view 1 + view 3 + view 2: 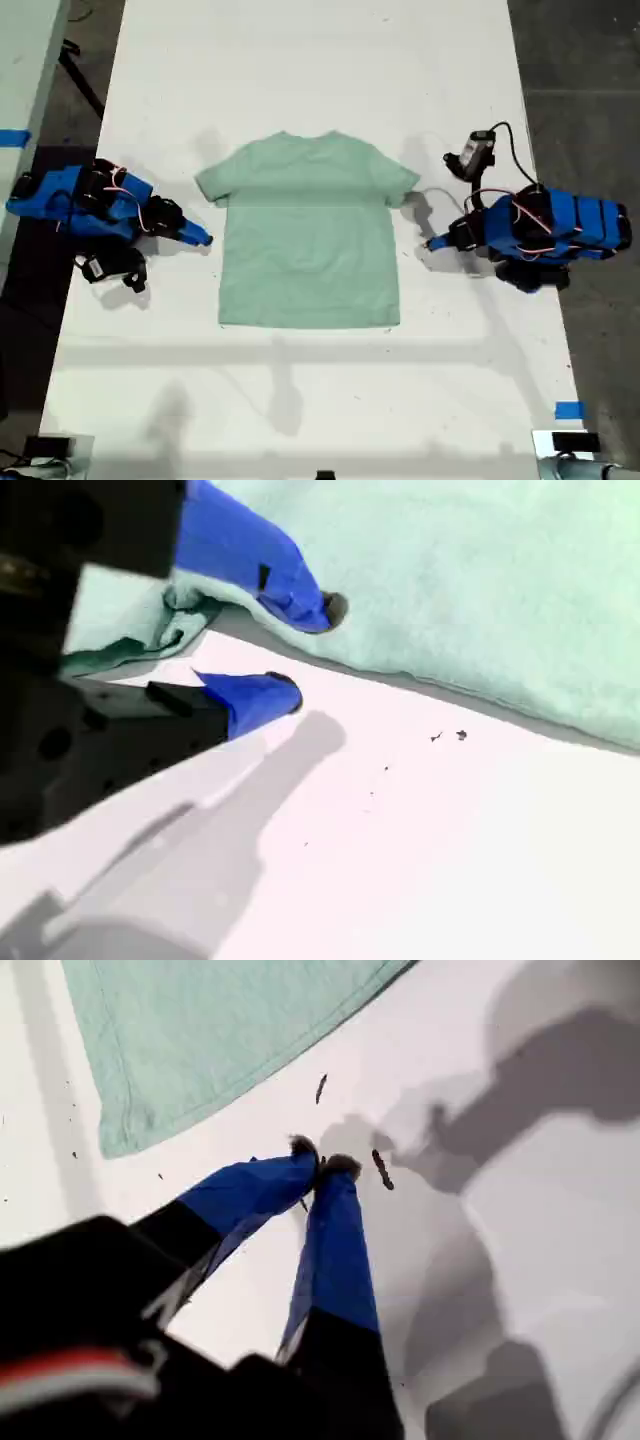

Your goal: Fold t-shirt

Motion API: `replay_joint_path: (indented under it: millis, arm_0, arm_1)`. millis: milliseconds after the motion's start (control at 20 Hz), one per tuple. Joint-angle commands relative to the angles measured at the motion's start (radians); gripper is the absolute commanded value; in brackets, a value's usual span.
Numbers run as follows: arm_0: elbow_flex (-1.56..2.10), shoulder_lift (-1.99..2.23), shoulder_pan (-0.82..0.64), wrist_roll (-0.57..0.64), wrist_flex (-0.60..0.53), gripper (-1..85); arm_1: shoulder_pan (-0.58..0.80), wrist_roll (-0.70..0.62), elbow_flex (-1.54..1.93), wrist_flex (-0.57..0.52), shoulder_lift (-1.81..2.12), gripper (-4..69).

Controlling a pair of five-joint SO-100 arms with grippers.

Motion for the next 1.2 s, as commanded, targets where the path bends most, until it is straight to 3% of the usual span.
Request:
replay_joint_path:
  millis: [0, 500, 700, 950, 1150]
  arm_0:
    - [-0.009, 0.006, -0.026, -0.173, 0.028, 1.6]
    - [-0.011, 0.006, -0.023, -0.181, 0.028, 0.1]
    - [-0.012, 0.006, -0.044, -0.184, 0.008, 0.0]
    - [-0.063, -0.026, -0.086, -0.183, -0.041, 0.0]
    - [-0.344, -0.380, -0.143, -0.143, -0.041, 0.0]
  arm_1:
    - [0.003, 0.683, -0.041, -0.087, 0.008, -0.4]
    - [-0.009, 0.698, -0.046, -0.075, 0.008, -0.4]
    - [0.048, 0.603, -0.176, -0.077, -0.048, -0.4]
    - [0.210, 0.423, -0.537, -0.089, -0.522, -0.4]
    - [0.330, 0.307, -0.724, -0.081, -0.730, -0.4]
